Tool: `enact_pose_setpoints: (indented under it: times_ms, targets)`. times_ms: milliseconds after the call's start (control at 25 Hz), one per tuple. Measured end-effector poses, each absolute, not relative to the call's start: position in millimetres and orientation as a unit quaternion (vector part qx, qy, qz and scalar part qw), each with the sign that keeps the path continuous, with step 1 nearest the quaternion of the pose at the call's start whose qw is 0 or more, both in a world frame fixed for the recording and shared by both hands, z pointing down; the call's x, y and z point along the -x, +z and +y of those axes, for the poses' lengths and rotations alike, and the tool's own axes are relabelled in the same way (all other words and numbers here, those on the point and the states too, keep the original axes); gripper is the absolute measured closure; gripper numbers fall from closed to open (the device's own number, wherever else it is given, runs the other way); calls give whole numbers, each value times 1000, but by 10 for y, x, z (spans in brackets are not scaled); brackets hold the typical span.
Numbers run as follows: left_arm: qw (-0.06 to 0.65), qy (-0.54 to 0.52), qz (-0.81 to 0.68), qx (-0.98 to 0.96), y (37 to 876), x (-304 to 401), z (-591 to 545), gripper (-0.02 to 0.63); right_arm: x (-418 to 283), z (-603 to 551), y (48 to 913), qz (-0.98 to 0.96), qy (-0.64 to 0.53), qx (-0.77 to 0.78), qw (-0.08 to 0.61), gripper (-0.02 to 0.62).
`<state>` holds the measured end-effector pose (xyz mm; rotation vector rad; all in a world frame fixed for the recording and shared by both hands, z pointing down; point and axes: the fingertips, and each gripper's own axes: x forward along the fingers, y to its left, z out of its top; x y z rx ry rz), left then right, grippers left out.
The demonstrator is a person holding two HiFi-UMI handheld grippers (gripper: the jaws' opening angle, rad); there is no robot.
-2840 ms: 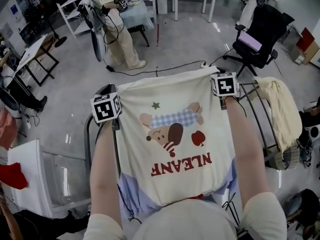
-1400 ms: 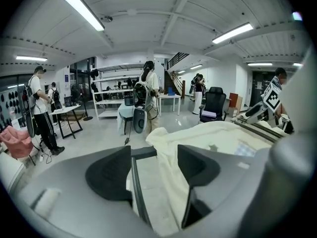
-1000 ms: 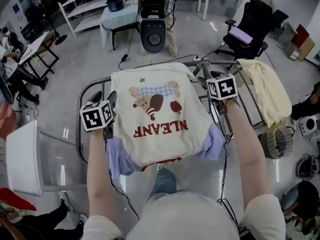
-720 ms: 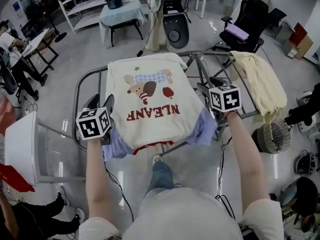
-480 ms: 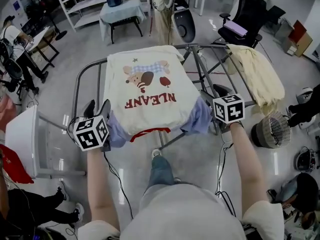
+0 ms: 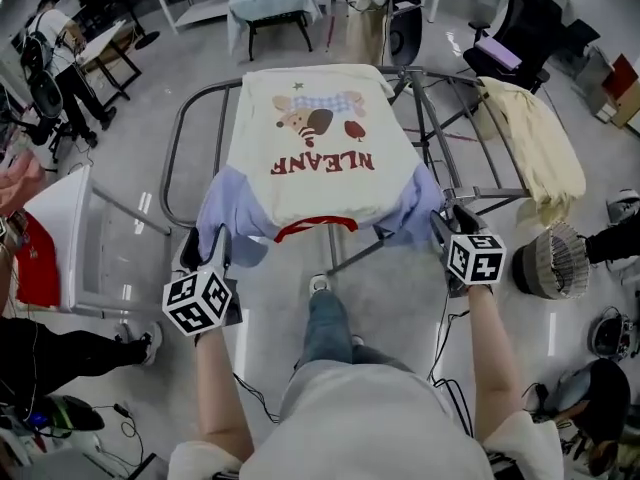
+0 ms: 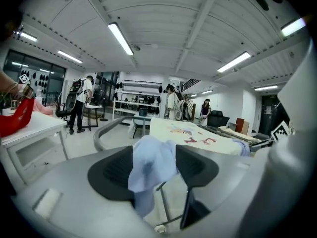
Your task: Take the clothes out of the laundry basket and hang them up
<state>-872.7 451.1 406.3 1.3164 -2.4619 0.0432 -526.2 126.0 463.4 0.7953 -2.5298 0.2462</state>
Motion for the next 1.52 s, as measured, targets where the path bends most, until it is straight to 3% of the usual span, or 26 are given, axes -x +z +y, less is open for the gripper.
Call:
enact_pose_setpoints:
  times_ms: [400,680,720,880,1160,1520]
  targets:
    - [268,42,-869,-414,5664,8872,4853,291,5006,1604,5324,-907,134,-310,253,366]
    - [277,43,-851,-443,6046,9215,4553,273,4945,1713,5456,-903,141,-310,264,372]
    - [282,48,-848,-446,6083,9236,4527,281,4953,1716,5454,-903,141,-310,262,373]
    - [282,59,-858,-426,6047,9317,4609,580,4980,1728,5441,-904,138,-307,262,377]
    - [242,85,-905,-340,5602,9668,5288,581,5076,1729,5336,-910,135,-295,257,385]
    - [128,123,-948,-263,4347,10637,5500,583,5256,1582,5206,-913,140,-296,244,391]
